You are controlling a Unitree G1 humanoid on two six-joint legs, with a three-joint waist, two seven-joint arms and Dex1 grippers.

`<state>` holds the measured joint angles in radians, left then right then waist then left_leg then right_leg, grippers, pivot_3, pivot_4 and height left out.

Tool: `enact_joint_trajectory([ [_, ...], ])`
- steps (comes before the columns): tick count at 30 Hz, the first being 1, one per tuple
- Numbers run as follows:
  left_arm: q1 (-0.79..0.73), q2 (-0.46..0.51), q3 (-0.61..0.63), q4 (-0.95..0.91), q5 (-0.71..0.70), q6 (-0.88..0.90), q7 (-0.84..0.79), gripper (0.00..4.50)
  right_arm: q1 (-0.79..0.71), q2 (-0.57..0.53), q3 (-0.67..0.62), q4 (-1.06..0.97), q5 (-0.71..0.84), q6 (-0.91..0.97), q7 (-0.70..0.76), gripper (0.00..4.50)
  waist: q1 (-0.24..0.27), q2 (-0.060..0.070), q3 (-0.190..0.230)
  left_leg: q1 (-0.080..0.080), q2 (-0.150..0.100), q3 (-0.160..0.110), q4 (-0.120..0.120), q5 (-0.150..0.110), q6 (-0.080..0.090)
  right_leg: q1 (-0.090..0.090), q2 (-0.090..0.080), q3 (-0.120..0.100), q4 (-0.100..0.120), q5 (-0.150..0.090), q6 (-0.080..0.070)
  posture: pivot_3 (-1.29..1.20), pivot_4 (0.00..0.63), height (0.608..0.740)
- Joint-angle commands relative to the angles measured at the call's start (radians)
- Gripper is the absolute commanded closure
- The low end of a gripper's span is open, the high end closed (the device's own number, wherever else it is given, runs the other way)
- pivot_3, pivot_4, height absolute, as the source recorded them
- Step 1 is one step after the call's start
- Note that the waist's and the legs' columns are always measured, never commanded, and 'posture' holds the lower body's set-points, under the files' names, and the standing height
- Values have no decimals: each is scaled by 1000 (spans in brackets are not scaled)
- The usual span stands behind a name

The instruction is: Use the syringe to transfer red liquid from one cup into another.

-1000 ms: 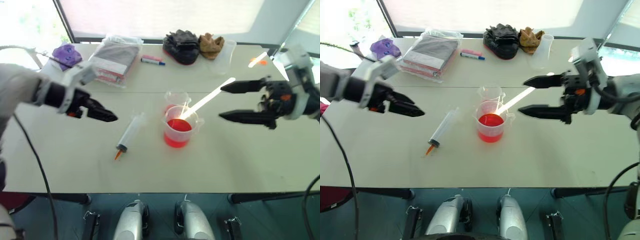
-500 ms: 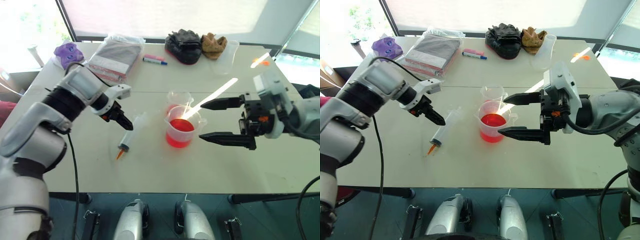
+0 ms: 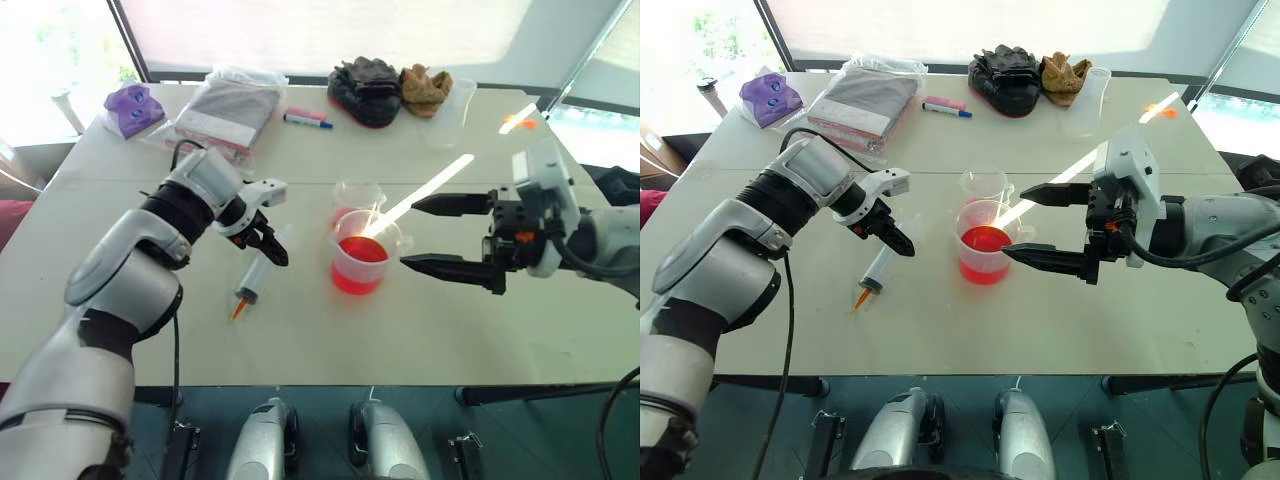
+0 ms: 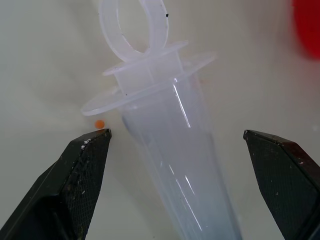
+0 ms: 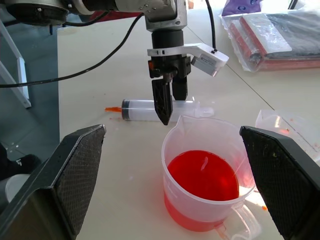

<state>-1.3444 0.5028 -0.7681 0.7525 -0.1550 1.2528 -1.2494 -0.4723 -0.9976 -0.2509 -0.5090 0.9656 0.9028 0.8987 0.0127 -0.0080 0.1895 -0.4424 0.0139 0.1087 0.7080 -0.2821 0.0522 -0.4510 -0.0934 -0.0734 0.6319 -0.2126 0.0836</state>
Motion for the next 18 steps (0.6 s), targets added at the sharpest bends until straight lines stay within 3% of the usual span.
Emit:
enact_joint_trajectory([
  [1, 55, -15, -5, -16, 18, 43, 18, 30, 1, 5, -33, -14, 2, -29, -8, 0, 1, 0, 0, 0, 0, 0, 0, 0, 0, 1, 0, 0, 0, 0, 0, 0, 150, 740],
  [2, 73, -9, -9, -41, 18, 54, 19, 580, 3, 4, -34, -11, 0, -32, -10, 0, 0, 1, 0, 0, 0, -1, 1, 0, 0, 1, 0, 0, 0, 0, 0, 0, 150, 740],
  [10, 150, 21, 21, -148, 20, 111, 59, 2609, 19, -7, -48, 0, -1, -51, -10, 0, -1, 8, -8, 2, 0, -1, 2, -1, 2, 4, -3, 0, 0, -1, -2, 0, 150, 740],
  [18, 132, 38, 92, -150, 10, 119, 82, 2936, 22, 0, -35, 13, -11, -59, -14, 0, -2, 8, -8, 6, 0, -1, 2, -1, 2, 7, -3, 0, 0, -2, -3, 0, 150, 740],
])
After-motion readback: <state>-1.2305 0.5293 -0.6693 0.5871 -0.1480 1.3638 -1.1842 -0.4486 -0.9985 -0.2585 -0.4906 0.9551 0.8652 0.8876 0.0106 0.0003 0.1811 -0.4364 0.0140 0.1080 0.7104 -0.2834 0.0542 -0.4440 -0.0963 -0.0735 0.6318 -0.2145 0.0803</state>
